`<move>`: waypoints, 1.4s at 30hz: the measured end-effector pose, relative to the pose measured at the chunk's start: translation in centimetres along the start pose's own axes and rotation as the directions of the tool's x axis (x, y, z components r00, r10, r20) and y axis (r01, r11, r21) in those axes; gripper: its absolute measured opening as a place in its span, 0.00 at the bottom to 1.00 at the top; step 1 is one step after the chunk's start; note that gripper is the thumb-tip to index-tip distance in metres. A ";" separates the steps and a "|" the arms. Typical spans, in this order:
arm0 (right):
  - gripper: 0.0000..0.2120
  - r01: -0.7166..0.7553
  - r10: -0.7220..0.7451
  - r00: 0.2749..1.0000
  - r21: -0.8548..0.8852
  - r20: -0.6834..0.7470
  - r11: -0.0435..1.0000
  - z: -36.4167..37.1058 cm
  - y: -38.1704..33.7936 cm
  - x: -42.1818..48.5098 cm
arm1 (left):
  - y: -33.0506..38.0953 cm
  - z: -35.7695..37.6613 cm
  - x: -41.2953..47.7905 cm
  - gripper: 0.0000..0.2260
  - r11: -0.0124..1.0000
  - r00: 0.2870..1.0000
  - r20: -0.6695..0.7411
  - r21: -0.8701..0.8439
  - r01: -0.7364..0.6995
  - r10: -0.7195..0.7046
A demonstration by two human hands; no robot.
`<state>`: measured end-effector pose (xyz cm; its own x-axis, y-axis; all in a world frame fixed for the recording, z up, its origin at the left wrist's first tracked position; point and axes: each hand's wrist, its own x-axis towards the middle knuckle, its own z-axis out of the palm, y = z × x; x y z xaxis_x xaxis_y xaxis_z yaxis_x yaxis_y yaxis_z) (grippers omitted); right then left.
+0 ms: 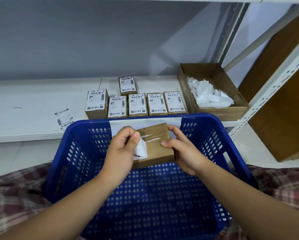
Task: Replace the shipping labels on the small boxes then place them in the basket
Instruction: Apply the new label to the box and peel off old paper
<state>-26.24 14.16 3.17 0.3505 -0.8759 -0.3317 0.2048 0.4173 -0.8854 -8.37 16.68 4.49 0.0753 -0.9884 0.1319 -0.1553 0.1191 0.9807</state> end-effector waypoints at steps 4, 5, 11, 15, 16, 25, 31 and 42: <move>0.27 -0.003 0.003 1.000 0.004 0.004 1.000 -0.2 0.1 0.0 | 0.1 -0.1 0.2 0.15 0.994 0.999 0.033 -0.097 0.046 -0.043; 0.28 -0.004 0.004 1.000 0.006 0.004 1.000 -0.3 0.2 0.0 | 0.1 -0.2 0.3 0.14 0.989 0.997 0.049 -0.129 0.071 -0.065; 0.30 -0.016 0.017 1.000 0.025 -0.004 1.000 -0.5 0.3 0.1 | 0.9 -0.5 0.5 0.14 0.869 0.968 0.092 -0.426 0.250 -0.234; 0.30 -0.030 0.030 0.999 0.008 -0.020 1.000 -0.7 0.4 0.2 | 0.9 -0.5 0.7 0.11 0.778 0.946 0.115 -0.544 0.316 -0.303; 0.30 -0.029 0.029 0.999 0.005 -0.020 1.000 -0.8 0.3 0.2 | 0.8 -0.6 0.8 0.10 0.734 0.934 0.122 -0.586 0.342 -0.337; 0.26 0.017 -0.014 0.998 0.038 -0.059 0.999 -0.8 0.3 0.0 | 0.1 -1.1 1.8 0.06 0.484 0.858 0.195 -0.756 0.440 -0.475; 0.26 0.037 -0.041 0.988 -0.032 -0.146 0.999 -0.4 0.5 -0.1 | -1.3 0.0 1.4 0.16 0.517 0.760 0.025 -0.719 0.465 -0.649; 0.20 0.134 -0.165 0.947 -0.125 -0.277 0.983 -0.1 1.0 -0.2 | -2.0 -0.7 1.3 0.14 0.879 0.865 -0.182 0.002 0.477 -0.468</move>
<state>-26.17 14.72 2.27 0.0446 -0.9650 -0.2585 0.1338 0.2622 -0.9557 -7.29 15.25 2.78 0.3174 -0.8930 -0.3190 -0.1021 -0.3666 0.9248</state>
